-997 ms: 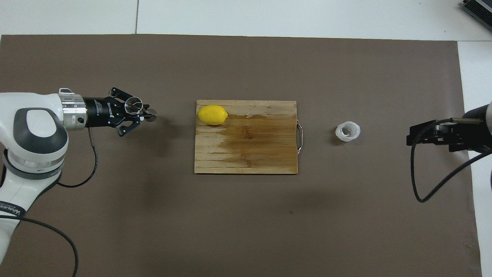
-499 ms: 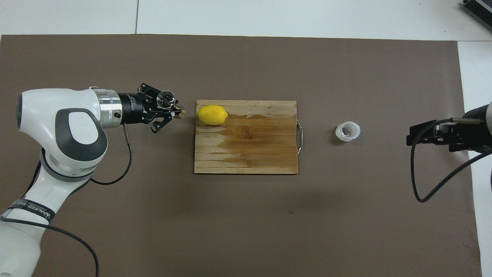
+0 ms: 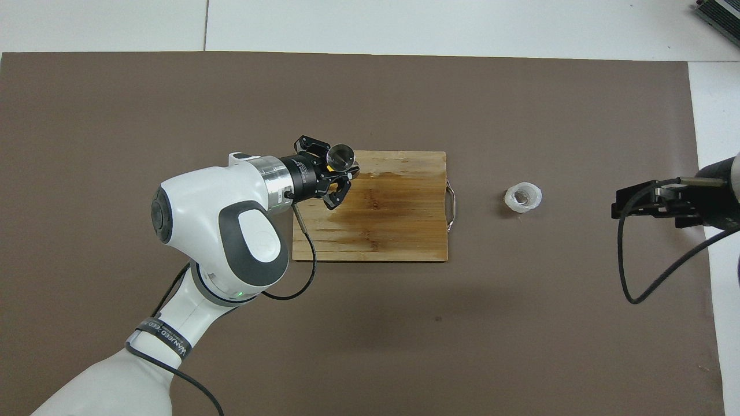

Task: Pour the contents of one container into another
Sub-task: 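Carry the silver cup onto the wooden board with the left gripper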

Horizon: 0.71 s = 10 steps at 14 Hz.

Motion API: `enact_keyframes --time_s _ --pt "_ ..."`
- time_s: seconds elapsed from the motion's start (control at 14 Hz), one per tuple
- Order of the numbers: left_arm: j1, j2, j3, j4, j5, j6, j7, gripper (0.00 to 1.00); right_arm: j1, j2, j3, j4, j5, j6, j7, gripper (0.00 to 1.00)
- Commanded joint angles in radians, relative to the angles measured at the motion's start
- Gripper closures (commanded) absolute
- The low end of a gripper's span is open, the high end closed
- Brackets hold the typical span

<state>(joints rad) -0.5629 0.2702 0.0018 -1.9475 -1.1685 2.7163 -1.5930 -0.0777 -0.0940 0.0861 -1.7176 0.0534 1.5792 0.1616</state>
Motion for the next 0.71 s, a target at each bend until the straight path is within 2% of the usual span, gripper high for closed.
enact_keyframes --time_s 0.0,0.43,0.64 --pt "-0.05 0.033 0.015 0.004 -0.033 0.057 -0.002 1.0 -0.01 0.005 0.001 0.012 0.02 -0.014 -0.011 0.0" --pt "-0.141 0.092 0.015 0.008 -0.06 0.173 0.002 1.0 -0.01 0.005 0.001 0.012 0.019 -0.014 -0.011 0.0" --pt "-0.16 0.104 -0.003 0.028 -0.062 0.186 -0.002 1.0 -0.01 0.005 0.001 0.012 0.02 -0.014 -0.011 0.0"
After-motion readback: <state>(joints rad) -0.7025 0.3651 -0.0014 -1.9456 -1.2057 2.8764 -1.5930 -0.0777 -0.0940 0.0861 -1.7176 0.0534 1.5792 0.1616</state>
